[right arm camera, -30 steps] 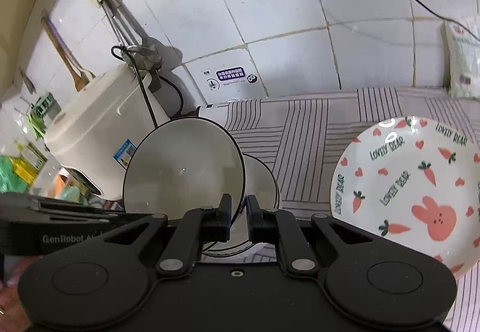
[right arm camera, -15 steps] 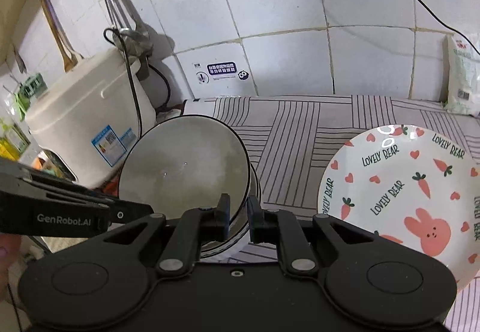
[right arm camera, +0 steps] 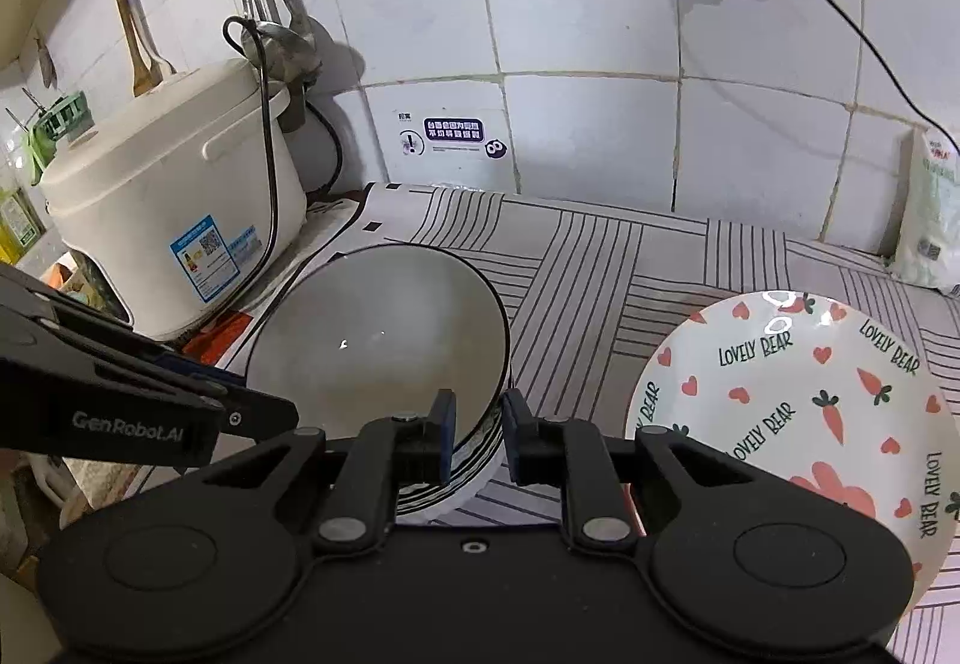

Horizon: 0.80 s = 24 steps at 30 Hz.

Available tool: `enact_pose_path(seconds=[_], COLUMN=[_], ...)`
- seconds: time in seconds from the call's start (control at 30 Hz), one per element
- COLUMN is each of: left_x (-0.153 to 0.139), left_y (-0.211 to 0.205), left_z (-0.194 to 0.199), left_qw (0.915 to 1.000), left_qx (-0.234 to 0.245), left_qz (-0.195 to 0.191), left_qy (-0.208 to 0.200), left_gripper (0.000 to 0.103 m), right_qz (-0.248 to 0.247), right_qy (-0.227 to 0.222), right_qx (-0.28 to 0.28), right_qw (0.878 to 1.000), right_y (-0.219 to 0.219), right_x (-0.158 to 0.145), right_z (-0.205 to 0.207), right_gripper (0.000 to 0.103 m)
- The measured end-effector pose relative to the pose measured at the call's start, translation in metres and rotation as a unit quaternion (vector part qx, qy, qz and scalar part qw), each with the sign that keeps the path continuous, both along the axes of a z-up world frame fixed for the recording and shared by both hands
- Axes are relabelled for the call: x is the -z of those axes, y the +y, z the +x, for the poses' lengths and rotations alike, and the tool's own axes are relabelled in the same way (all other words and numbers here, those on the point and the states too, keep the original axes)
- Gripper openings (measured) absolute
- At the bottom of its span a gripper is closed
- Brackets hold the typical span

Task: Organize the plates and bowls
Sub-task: 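Lower the held bowl into the other white bowl and open both grippers, then close both grippers on the rim of the stacked white bowls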

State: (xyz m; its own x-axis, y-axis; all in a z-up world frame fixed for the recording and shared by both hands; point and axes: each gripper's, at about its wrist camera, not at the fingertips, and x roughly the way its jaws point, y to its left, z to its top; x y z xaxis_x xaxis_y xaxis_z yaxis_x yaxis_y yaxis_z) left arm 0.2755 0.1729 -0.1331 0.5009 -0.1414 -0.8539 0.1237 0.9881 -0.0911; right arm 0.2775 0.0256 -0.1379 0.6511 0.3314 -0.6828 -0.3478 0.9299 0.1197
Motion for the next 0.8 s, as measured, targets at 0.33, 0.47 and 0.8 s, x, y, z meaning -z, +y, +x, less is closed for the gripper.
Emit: enact_pose_path(seconds=[0.33,0.47,0.8], left_x=[-0.028,-0.043,-0.075], left_y=[0.0,-0.003,-0.003], left_z=[-0.038,-0.053,-0.095], left_qw=[0.9977,0.9967,0.9933], left_qx=[0.002,0.005,0.014], left_qz=[-0.016,-0.014,-0.018], left_qy=[-0.066,-0.08,-0.113], left_gripper=[0.041,0.048,0.055], right_qz=[0.0,-0.003,-0.021], right_qy=[-0.001,-0.032,-0.065], right_qx=[-0.008,-0.012,0.003], right_qw=[1.0,0.999,0.998], right_y=[-0.007,-0.011,-0.027], right_x=[-0.033,-0.056,-0.106], right_z=[-0.023,-0.044,-0.09], right_gripper=[0.041,0.044,0.054])
